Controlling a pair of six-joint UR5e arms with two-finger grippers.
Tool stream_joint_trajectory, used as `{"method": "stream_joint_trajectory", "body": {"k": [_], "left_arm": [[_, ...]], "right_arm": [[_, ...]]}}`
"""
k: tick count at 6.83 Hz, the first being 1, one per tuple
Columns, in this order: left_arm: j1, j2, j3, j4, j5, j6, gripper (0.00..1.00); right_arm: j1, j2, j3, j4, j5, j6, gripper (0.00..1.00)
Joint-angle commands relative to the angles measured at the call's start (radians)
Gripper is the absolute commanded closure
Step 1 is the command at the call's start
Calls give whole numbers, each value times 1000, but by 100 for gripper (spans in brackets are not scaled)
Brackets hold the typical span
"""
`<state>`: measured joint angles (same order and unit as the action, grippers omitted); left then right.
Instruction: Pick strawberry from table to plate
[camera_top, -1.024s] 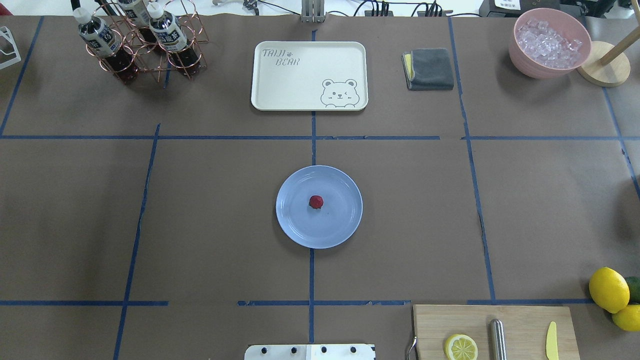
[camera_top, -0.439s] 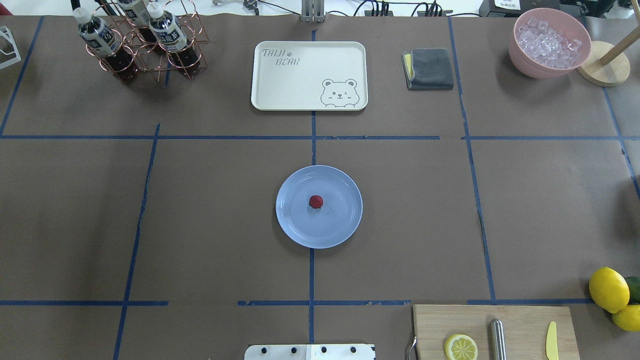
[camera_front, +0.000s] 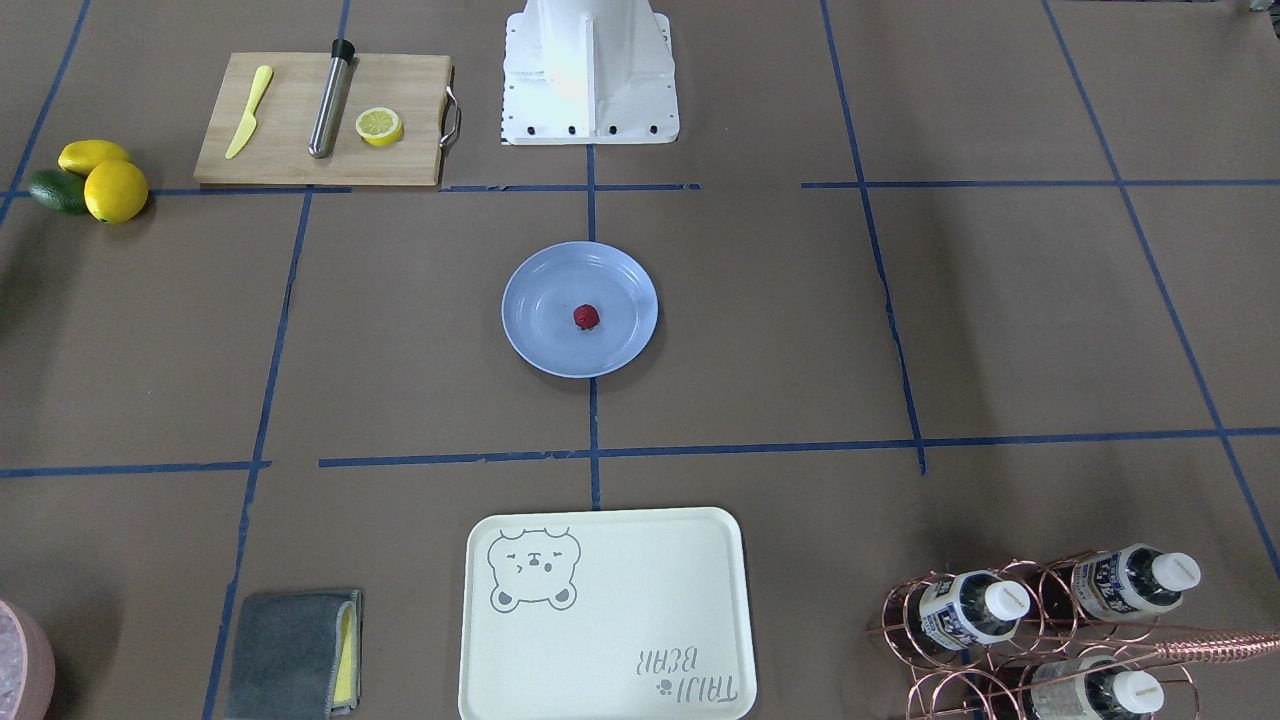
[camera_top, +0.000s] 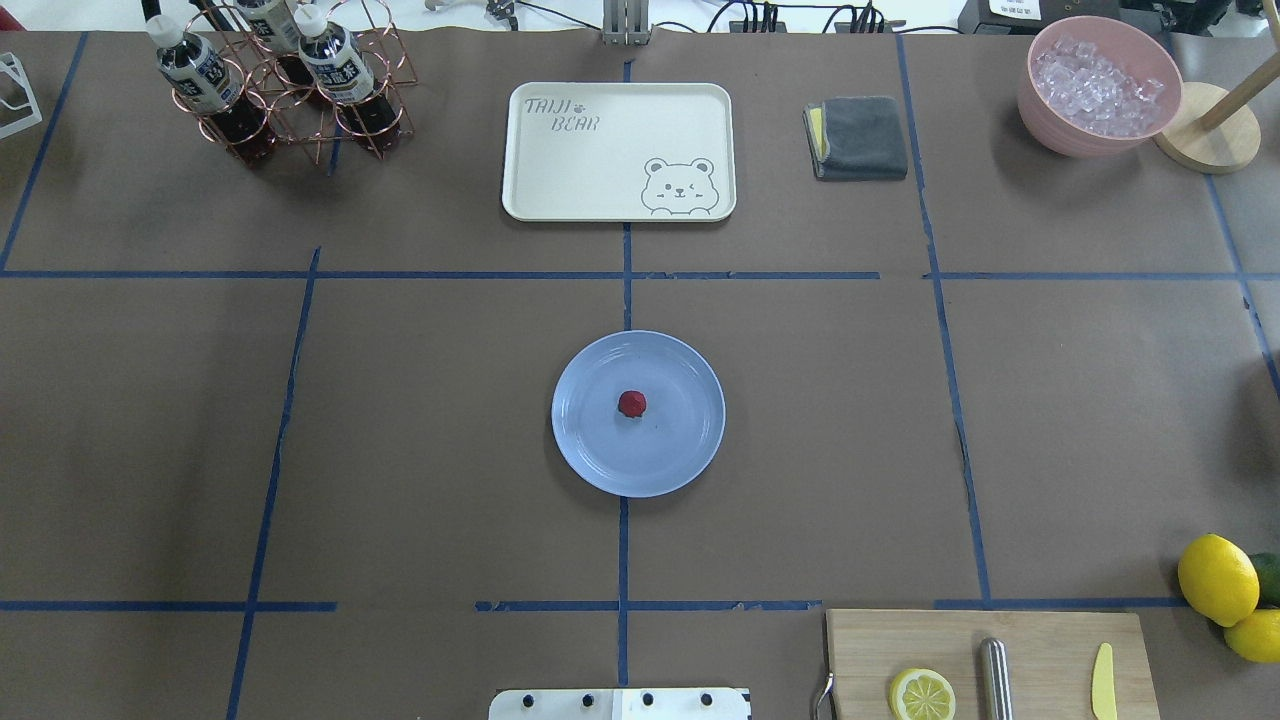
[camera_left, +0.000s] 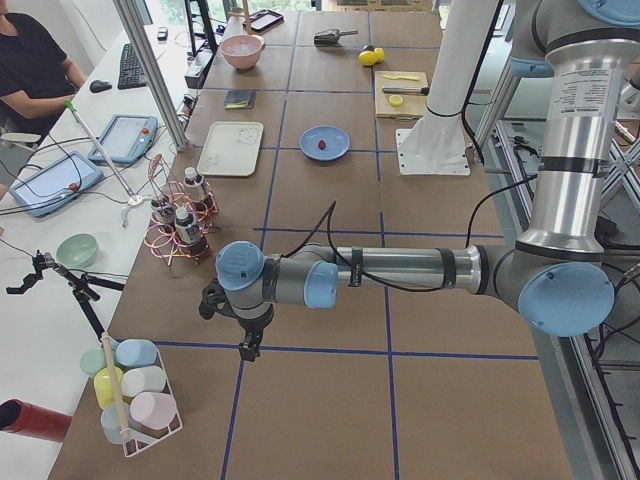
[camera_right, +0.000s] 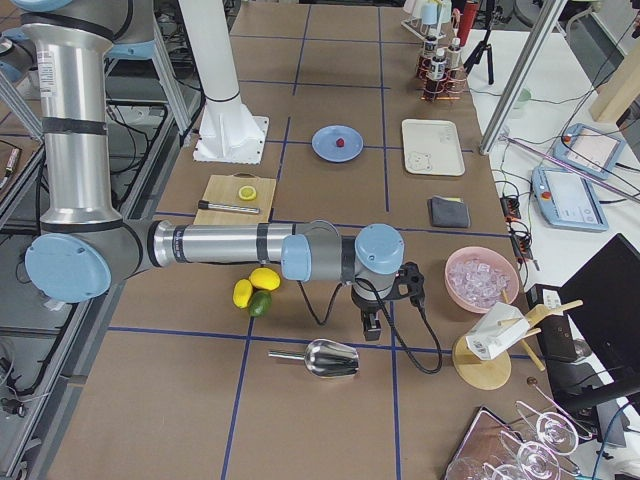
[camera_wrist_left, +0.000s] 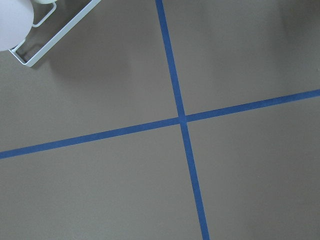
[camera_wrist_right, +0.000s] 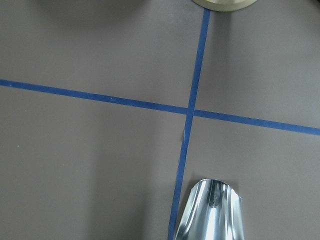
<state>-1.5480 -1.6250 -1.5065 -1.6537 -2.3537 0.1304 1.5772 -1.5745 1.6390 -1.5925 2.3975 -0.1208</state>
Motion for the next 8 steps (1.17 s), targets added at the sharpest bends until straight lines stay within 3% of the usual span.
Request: {"method": "stream_joint_trajectory", "body": {"k": [1,3,8], "left_arm": [[-20,7,-12,3,1,1,0],[-41,52,-50,15,-1,2,0],[-46,54,-74,64,1,2,0]], "right_arm": [[0,2,-1,-1,0,1,0],[0,2,4,-1,0,1,0],[0,7,9,0,15,16,0]]}}
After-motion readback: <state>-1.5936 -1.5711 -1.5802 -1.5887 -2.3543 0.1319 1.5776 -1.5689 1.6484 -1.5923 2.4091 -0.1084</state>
